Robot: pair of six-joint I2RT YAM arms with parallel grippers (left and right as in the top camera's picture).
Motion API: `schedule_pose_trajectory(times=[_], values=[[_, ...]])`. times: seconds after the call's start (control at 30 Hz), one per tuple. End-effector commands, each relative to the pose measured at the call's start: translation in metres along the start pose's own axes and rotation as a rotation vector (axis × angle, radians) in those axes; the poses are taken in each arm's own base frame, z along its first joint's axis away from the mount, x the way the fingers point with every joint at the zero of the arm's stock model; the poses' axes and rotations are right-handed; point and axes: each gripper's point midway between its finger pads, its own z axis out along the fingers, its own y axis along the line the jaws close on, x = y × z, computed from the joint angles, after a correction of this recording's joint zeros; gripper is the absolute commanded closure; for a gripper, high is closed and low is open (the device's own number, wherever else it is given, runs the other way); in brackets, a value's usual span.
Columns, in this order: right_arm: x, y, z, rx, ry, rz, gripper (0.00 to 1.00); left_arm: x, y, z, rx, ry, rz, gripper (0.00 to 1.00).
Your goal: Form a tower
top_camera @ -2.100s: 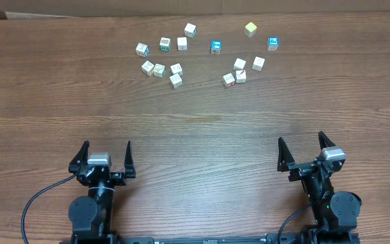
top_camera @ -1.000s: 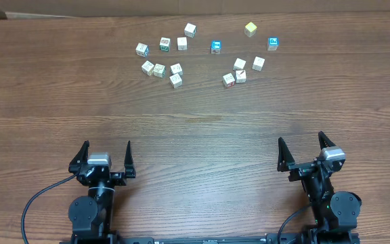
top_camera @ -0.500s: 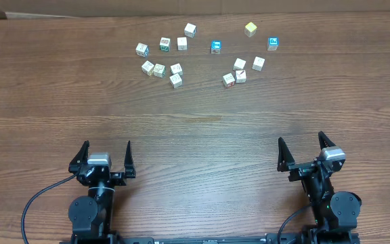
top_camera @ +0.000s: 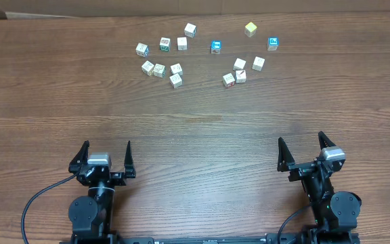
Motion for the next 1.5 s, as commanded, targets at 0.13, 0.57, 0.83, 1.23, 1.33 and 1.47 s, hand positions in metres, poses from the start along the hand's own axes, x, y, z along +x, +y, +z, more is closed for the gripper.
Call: schedule_pose_trajectory(times=[0.13,0.57,0.83,1.23,1.33,1.47], values=[[0.002,0.001,0.000,-0.004,-0.002,-0.005,0.00,0.000,-0.001,0.000,0.003,-0.005,0.017,0.00],[0.002,0.001,0.000,-0.004,-0.002,-0.005,0.00,-0.005,-0.005,0.000,0.027,-0.023,0.008,0.00],[0.002,0.001,0.000,-0.004,-0.001,-0.005,0.00,-0.044,-0.033,-0.021,0.196,-0.006,-0.162,0.00],[0.002,0.001,0.000,-0.004,-0.001,-0.005,0.00,-0.178,-0.029,-0.030,0.185,0.211,-0.178,0.00],[0.002,0.001,0.000,-0.004,-0.002,-0.005,0.00,-0.215,-0.030,-0.013,0.191,0.329,-0.193,0.00],[0.002,0.001,0.000,-0.004,-0.002,-0.005,0.00,-0.252,-0.031,0.016,0.195,0.467,-0.211,0.00]])
